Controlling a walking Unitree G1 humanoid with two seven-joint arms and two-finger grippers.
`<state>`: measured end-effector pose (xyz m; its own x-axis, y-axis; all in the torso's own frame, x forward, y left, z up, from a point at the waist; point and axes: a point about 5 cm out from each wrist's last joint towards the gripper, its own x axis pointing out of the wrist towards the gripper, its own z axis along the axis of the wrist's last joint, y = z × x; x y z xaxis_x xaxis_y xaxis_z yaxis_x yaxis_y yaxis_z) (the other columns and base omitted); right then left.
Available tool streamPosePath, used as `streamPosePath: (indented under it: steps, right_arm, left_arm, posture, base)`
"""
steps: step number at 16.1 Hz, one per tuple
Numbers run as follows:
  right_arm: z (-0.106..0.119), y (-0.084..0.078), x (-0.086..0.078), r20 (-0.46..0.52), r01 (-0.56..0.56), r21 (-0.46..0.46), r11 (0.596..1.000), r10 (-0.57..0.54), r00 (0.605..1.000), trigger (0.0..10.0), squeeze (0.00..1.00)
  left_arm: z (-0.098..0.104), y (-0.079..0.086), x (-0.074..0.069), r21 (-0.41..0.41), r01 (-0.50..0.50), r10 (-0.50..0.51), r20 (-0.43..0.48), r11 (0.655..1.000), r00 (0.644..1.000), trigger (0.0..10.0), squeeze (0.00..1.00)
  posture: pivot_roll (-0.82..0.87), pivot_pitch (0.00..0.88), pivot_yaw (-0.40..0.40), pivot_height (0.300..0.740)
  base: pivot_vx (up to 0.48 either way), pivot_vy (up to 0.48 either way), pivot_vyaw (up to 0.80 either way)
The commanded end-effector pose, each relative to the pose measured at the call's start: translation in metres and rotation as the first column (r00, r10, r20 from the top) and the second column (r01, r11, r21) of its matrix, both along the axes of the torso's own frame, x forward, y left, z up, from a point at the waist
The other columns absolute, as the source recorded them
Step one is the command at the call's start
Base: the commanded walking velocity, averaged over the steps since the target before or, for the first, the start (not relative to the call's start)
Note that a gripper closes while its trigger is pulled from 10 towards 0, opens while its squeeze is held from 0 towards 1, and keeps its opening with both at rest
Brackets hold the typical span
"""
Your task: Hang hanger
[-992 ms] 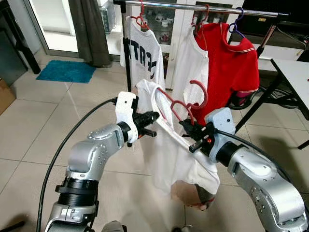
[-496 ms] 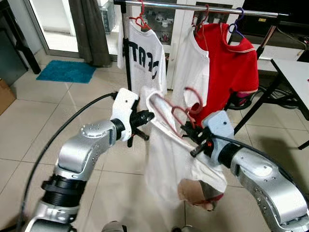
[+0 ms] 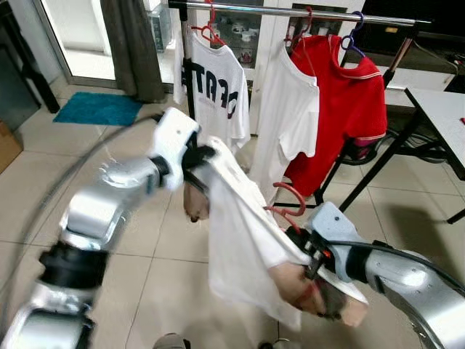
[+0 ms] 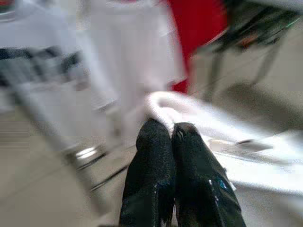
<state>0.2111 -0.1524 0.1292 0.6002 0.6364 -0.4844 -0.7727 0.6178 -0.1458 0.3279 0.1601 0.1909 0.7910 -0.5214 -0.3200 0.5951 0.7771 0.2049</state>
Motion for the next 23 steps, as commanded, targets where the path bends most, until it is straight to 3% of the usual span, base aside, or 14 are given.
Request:
streamPosePath:
  steps: [1,2,4,8,10,12,13,14,16,18,20,21,22,23]
  right_arm:
    - [0.006,-0.008,-0.005,-0.012,-0.023,0.028,0.999,0.024,1.0,0.0,0.0]
    - [0.008,-0.008,-0.007,-0.013,-0.035,0.05,0.998,0.036,0.999,0.0,0.0]
    - [0.027,-0.002,-0.018,-0.023,-0.12,0.233,0.965,0.129,0.991,0.0,0.0]
    - [0.036,0.004,-0.024,-0.013,-0.145,0.361,0.921,0.16,0.987,0.0,0.0]
    - [0.041,0.004,-0.012,0.02,-0.046,0.413,0.909,0.042,0.999,0.0,0.0]
    - [0.046,0.003,0.017,0.054,0.2,0.522,0.829,-0.266,0.962,0.0,0.0]
    - [0.046,0.003,0.017,0.054,0.2,0.522,0.829,-0.266,0.962,0.0,0.0]
    - [0.047,0.002,0.034,-0.002,0.371,0.637,0.676,-0.48,0.878,0.0,0.0]
    - [0.043,0.005,0.041,-0.02,0.426,0.634,0.645,-0.537,0.843,0.0,0.0]
    - [0.04,-0.001,0.048,-0.021,0.488,0.625,0.61,-0.611,0.791,0.0,0.0]
    - [0.035,-0.01,0.05,-0.016,0.55,0.588,0.593,-0.671,0.741,0.5,0.0]
    - [0.022,-0.011,0.046,-0.048,0.594,0.526,0.609,-0.675,0.736,10.0,0.0]
    - [0.015,-0.009,0.04,-0.048,0.584,0.485,0.651,-0.647,0.761,10.0,0.0]
    - [0.011,-0.008,0.037,-0.054,0.597,0.46,0.658,-0.65,0.758,10.0,0.0]
  left_arm:
    - [0.01,0.031,0.012,0.111,-0.151,0.14,0.096,0.982,0.985,0.0,0.0]
    - [0.009,0.037,0.014,0.134,-0.175,0.162,0.106,0.975,0.981,0.0,0.0]
    - [0.004,0.065,0.028,0.107,-0.324,0.309,0.133,0.94,0.942,0.0,0.0]
    - [-0.014,0.066,0.036,-0.006,-0.369,0.368,0.09,0.929,0.925,0.0,0.0]
    - [-0.019,0.045,0.034,-0.07,-0.258,0.262,0.051,0.964,0.964,0.0,0.0]
    - [-0.03,-0.003,0.009,-0.172,0.036,-0.046,-0.054,0.984,0.997,0.0,0.0]
    - [-0.03,-0.003,0.009,-0.172,0.036,-0.046,-0.054,0.984,0.997,0.0,0.0]
    - [-0.027,-0.036,-0.017,-0.251,0.235,-0.267,-0.1,0.939,0.959,0.0,0.0]
    - [-0.02,-0.052,-0.039,-0.293,0.384,-0.431,-0.117,0.876,0.895,0.0,0.0]
    - [-0.013,-0.052,-0.051,-0.303,0.431,-0.484,-0.122,0.85,0.867,0.0,0.0]
    - [-0.014,-0.042,-0.046,-0.281,0.338,-0.38,-0.111,0.898,0.918,0.0,0.0]
    - [-0.018,-0.029,-0.039,-0.255,0.134,-0.162,-0.092,0.958,0.982,2.9,0.0]
    - [-0.022,-0.02,-0.036,-0.24,-0.005,-0.011,-0.067,0.971,0.998,10.0,0.0]
    - [-0.024,-0.016,-0.036,-0.236,-0.055,0.044,-0.05,0.97,0.998,10.0,0.0]
  posture:
    - [-0.04,0.035,-0.006,0.74]
    - [-0.04,0.036,-0.005,0.74]
    - [-0.04,0.037,-0.004,0.74]
    - [-0.05,0.04,0.0,0.74]
    - [-0.05,0.041,0.002,0.74]
    - [-0.05,0.042,-0.002,0.74]
    - [-0.05,0.042,-0.002,0.74]
    - [-0.04,0.043,-0.006,0.74]
    - [-0.04,0.044,-0.009,0.74]
    - [-0.03,0.043,-0.011,0.74]
    - [-0.02,0.042,-0.009,0.74]
    - [-0.03,0.044,-0.007,0.74]
    - [-0.03,0.046,-0.007,0.74]
    - [-0.03,0.046,-0.007,0.74]
  base:
    - [0.0,0.0,0.0]
    - [0.0,0.0,0.0]
    - [0.0,0.0,0.0]
    - [0.0,0.0,0.0]
    - [0.0,0.0,0.0]
    - [0.0,0.0,0.0]
    - [0.0,0.0,0.0]
    - [0.0,0.0,0.0]
    - [0.0,0.0,0.0]
    - [0.0,0.0,0.0]
    - [0.0,0.0,0.0]
    - [0.0,0.0,0.0]
    - [0.0,0.0,0.0]
    - [0.0,0.0,0.0]
